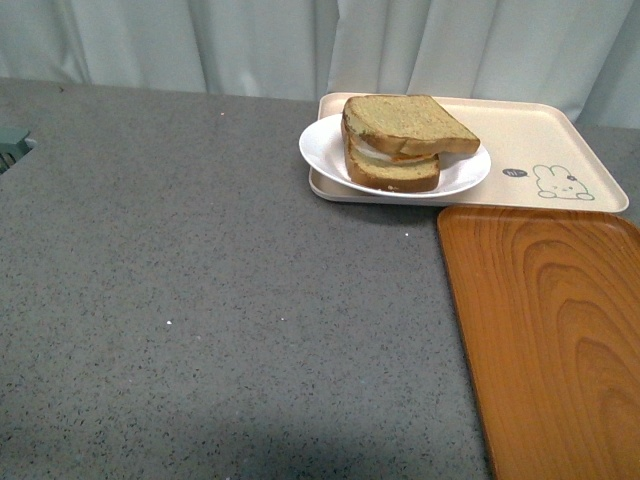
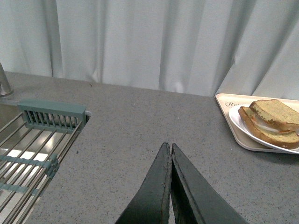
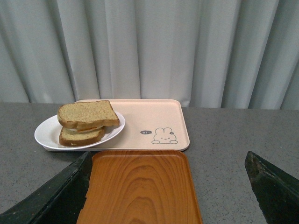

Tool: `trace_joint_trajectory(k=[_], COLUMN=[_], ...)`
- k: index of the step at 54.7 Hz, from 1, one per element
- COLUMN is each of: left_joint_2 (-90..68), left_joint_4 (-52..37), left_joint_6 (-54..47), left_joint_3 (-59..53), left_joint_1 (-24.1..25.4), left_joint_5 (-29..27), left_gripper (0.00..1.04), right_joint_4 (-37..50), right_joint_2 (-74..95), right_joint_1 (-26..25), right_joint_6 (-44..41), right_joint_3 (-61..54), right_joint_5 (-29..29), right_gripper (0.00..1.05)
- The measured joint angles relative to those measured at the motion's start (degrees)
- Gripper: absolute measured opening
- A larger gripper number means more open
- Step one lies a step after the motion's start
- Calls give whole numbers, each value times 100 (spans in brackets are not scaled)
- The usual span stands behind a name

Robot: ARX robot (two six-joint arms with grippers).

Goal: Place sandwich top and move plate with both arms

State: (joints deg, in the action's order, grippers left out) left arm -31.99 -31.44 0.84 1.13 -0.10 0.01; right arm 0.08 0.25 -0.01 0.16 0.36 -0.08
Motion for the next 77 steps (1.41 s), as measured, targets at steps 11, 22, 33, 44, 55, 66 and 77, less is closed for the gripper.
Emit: trace_joint_trajectory(k=[11,22,33,44,55,66,77], left_joint_2=[640,1158,1620,1954,2227,3161,3171], left_joint_4=[595,1088,1545,1878,2155,3121,3136], left_joint_6=[-24,-35,-37,-37,-39,-39,-39], left_joint_3=[-2,-2,-2,-2,-2,-2,-2], left_joint_1=[0,0,2,0,0,0,0], left_joint_5=[0,0,0,0,0,0,0], left_gripper=[4,4,4,4,4,4,4], right_joint_4=[0,0,0,0,0,0,0], right_joint_2=[0,0,0,0,0,0,0], right_joint_1=[0,0,0,0,0,0,0], right_joint_6=[2,0,2,0,2,0,0], right_joint_3=[0,0,0,0,0,0,0], right_joint_5=[2,2,0,2,0,2,0], right_gripper=[96,96,96,96,96,96,96])
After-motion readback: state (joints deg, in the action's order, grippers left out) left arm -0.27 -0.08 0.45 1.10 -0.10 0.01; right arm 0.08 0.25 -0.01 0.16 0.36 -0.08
